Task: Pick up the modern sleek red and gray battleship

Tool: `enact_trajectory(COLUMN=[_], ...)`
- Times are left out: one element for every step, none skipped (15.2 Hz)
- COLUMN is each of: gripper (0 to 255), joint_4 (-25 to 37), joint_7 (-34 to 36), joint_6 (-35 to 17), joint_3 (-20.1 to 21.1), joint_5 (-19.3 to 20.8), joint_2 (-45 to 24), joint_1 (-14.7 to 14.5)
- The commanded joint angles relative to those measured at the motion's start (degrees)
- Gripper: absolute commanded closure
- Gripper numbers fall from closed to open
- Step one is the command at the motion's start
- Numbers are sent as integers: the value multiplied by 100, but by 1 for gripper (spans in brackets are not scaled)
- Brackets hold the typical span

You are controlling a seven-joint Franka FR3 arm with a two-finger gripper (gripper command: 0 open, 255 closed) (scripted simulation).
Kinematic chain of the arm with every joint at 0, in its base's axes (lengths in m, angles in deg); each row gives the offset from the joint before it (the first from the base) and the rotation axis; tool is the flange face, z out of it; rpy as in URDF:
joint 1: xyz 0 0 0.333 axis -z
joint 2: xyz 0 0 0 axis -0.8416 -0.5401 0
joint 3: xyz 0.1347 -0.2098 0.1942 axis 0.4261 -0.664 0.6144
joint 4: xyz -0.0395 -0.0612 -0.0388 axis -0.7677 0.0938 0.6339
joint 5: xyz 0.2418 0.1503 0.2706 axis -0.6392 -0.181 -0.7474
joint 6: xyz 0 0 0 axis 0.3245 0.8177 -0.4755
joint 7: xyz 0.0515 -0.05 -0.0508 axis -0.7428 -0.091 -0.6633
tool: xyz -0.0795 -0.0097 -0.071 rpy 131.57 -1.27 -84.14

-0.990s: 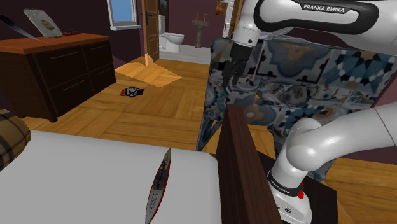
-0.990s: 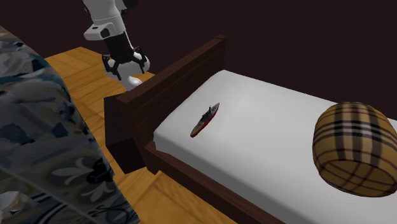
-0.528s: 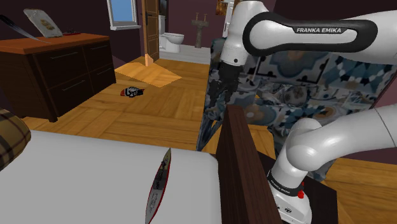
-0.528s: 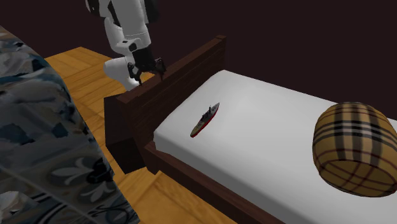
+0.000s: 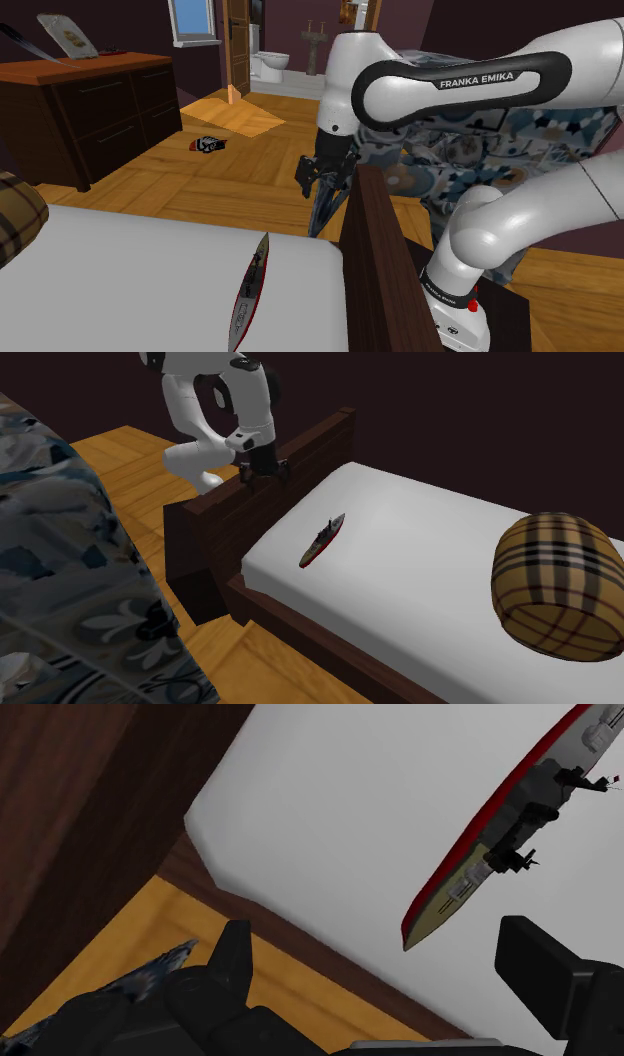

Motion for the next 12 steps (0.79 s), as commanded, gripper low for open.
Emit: enact_trajectory(gripper=[0,0,0,0,0,0,0,0,0,0,0,0], joint_4=[-21,10,51,102,162,232,311,398,494,598,711,831], joint_7=[505,742,981,1225,1474,1727,1989,2260,2542,2838,3151,3484], joint_6=[-312,-440,-569,-699,-828,-957,-1085,-1212,-1337,-1458,-1576,-1688], joint_3=[371,544,717,892,1068,1248,1430,1612,1796,1985,2170,2353], joint_5=[-129,-167,-194,-208,-206,-190,-155,-97,-15,93,234,413], joint_2=[-285,-445,-616,-798,-992,-1195,-1410,-1636,-1875,-2127,-2394,-2678], joint_1=[20,46,79,121,169,229,297,373,457,551,649,750])
